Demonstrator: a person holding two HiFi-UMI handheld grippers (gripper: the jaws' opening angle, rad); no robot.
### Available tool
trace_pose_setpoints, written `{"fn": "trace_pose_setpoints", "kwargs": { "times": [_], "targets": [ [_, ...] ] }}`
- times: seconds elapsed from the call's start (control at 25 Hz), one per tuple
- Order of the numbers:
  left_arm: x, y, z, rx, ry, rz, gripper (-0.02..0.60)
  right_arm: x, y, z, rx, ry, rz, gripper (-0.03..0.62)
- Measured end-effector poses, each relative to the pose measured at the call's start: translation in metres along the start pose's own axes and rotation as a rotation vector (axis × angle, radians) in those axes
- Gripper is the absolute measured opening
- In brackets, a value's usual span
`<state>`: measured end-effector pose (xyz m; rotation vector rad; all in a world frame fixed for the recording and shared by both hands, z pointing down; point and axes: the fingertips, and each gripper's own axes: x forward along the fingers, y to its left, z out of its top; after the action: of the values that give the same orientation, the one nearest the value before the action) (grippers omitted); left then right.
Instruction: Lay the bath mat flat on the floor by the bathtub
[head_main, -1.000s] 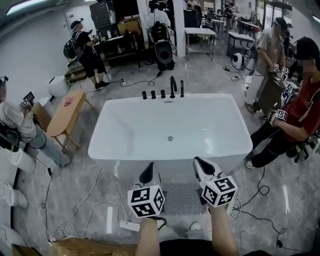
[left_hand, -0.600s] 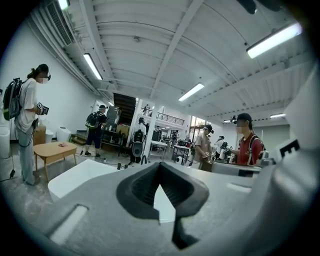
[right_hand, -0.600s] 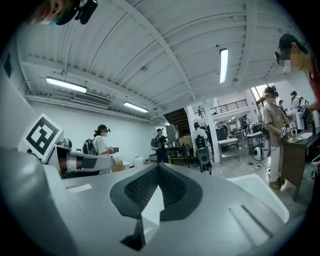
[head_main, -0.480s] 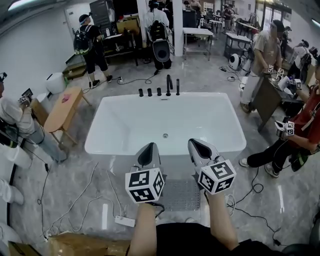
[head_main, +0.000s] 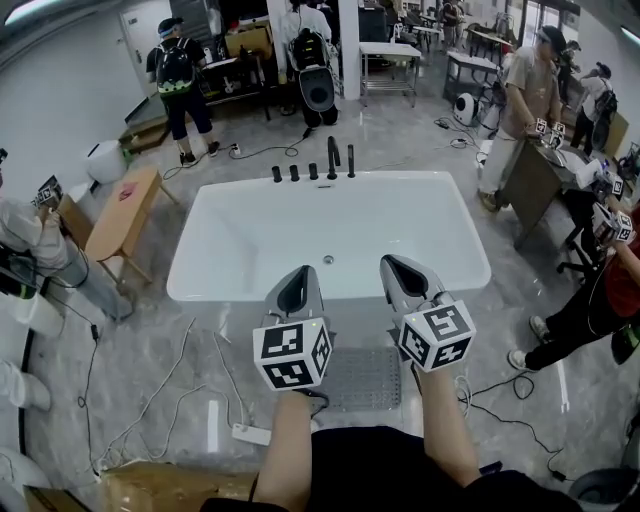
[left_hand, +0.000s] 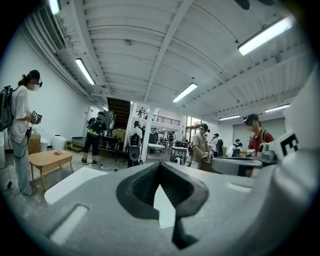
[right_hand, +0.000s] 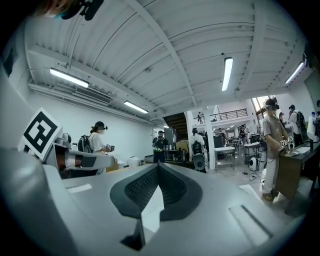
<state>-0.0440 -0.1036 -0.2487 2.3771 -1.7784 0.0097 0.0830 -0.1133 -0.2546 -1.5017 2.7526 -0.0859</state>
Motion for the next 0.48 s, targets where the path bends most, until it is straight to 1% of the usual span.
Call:
{"fn": "trace_pose_setpoints", "kwargs": {
  "times": [0.16,0.48],
  "targets": [
    [0.008,-0.004,0.0,0.007,0.005,-0.001,0.005,0.0,-0.01,0.001,0.008,-0.004,-0.007,0.003],
    [0.014,-0.004,0.004,0.014,-0.006,0.003,0.005,0.001,-0.013,0.001,-0.003,-0.011,-0.007,0.003]
  ]
}}
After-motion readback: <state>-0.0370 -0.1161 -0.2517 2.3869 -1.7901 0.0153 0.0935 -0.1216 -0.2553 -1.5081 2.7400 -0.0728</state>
